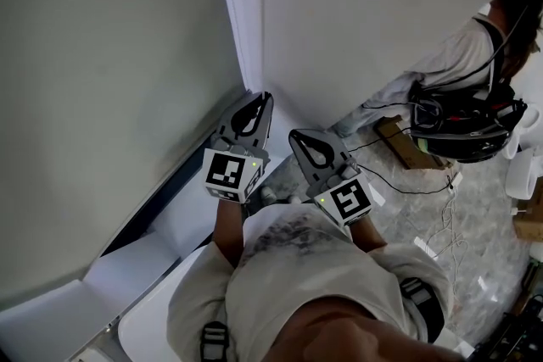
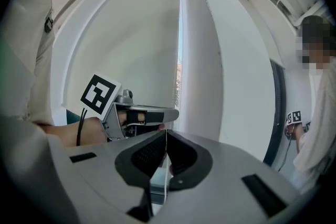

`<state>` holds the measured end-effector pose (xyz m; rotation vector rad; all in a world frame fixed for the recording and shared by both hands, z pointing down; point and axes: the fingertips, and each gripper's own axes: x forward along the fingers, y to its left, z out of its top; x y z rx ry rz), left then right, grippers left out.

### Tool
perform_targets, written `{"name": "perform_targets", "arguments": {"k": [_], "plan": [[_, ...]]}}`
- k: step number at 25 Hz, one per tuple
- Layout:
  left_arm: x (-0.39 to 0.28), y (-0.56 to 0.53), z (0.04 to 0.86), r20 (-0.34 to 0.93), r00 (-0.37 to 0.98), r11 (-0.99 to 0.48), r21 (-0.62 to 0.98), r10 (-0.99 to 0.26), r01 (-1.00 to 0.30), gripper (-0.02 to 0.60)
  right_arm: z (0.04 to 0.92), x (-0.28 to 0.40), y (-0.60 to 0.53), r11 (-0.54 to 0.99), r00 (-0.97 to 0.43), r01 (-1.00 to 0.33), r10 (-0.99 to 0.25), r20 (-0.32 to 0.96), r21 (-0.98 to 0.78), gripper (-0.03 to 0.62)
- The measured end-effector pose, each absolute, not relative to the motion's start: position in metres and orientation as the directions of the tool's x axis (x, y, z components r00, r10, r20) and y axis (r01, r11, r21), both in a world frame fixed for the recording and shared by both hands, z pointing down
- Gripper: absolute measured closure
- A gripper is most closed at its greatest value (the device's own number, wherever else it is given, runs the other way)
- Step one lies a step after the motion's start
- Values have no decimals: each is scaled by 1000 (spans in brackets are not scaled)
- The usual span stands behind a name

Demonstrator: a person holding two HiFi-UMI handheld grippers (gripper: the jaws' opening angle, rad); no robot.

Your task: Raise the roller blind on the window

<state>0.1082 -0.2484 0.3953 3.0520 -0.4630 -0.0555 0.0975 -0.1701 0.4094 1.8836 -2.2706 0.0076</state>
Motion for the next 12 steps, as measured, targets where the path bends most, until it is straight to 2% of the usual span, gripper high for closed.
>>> {"name": "perform_targets", "arguments": {"k": [12], "plan": [[75, -226, 405, -24, 950, -947, 94, -310, -307, 565, 368, 67, -172, 313, -304, -945, -948, 96, 97, 530]]}}
